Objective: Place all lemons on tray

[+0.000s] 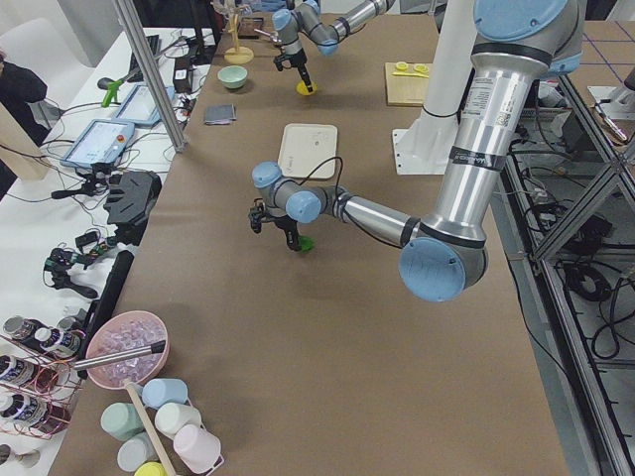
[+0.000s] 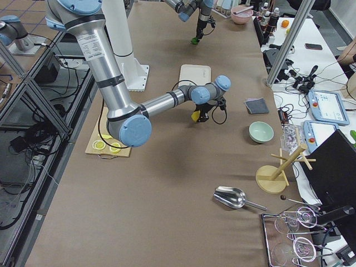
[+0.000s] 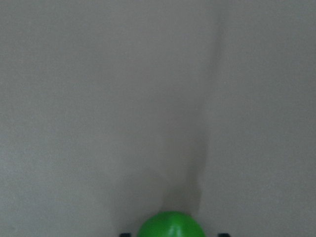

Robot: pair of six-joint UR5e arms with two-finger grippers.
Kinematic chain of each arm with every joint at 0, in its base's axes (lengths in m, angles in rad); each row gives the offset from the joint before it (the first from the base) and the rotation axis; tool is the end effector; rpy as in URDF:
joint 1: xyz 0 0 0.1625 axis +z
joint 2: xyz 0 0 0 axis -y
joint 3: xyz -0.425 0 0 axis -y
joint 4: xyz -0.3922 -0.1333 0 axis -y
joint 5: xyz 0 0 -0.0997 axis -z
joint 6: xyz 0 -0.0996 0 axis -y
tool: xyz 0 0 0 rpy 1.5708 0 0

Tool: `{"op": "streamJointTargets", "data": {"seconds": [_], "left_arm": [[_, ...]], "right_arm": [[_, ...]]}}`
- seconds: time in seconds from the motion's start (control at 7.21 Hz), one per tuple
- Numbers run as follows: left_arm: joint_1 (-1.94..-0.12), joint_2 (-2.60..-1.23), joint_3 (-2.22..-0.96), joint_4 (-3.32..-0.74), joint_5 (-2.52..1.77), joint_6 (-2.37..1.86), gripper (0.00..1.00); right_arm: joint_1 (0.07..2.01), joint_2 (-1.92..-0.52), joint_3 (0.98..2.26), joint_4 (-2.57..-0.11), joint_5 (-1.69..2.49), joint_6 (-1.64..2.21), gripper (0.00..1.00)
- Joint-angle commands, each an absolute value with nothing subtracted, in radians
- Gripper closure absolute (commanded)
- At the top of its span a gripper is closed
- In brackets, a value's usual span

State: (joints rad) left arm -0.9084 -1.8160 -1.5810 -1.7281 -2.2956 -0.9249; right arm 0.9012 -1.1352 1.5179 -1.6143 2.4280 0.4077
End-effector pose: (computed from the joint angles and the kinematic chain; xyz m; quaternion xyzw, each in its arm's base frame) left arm 0.3184 -0.5175 0.5040 -0.1130 0.3799 -0.0478 0.9168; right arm -0.3635 -0.5526 0.4297 -0.0784 -0.4304 -0.1866 0.8797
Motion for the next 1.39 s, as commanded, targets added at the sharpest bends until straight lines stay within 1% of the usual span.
{"op": "streamJointTargets", "data": {"seconds": [0.0, 0.28, 0.42, 0.55, 0.69, 0.83, 0.97, 1.25], "left_arm": [[-0.91, -1.806, -1.615, -1.72, -2.301, -0.922, 1.0], [-0.951, -1.778, -1.689, -1.671, -2.382, -0.904, 1.0], [-1.0, -1.764, -1.753, -1.596, -2.391, -0.863, 1.0], [-1.04, -1.756, -1.822, -1.468, -2.405, -0.771, 1.0], [-1.101, -1.762, -1.892, -1.29, -2.405, -0.652, 1.0], [-1.132, -1.772, -1.925, -1.182, -2.405, -0.579, 1.0], [-1.172, -1.793, -1.931, -1.145, -2.405, -0.568, 1.0], [-1.184, -1.903, -1.953, -0.99, -2.405, -0.566, 1.0]], "right_arm": [[0.916, -1.04, 1.52, -1.577, 2.427, 0.405, 0.89], [0.911, -1.025, 1.508, -1.366, 2.425, 0.408, 0.88], [0.896, -0.993, 1.452, -1.253, 2.421, 0.362, 0.88], [0.89, -0.944, 1.366, -1.159, 2.418, 0.301, 0.88], [0.865, -0.904, 1.315, -1.108, 2.404, 0.246, 0.88], [0.839, -0.888, 1.302, -1.092, 2.398, 0.204, 0.88], [0.807, -0.89, 1.301, -1.091, 2.393, 0.171, 0.88], [0.778, -0.882, 1.316, -1.089, 2.402, 0.161, 0.88]]}}
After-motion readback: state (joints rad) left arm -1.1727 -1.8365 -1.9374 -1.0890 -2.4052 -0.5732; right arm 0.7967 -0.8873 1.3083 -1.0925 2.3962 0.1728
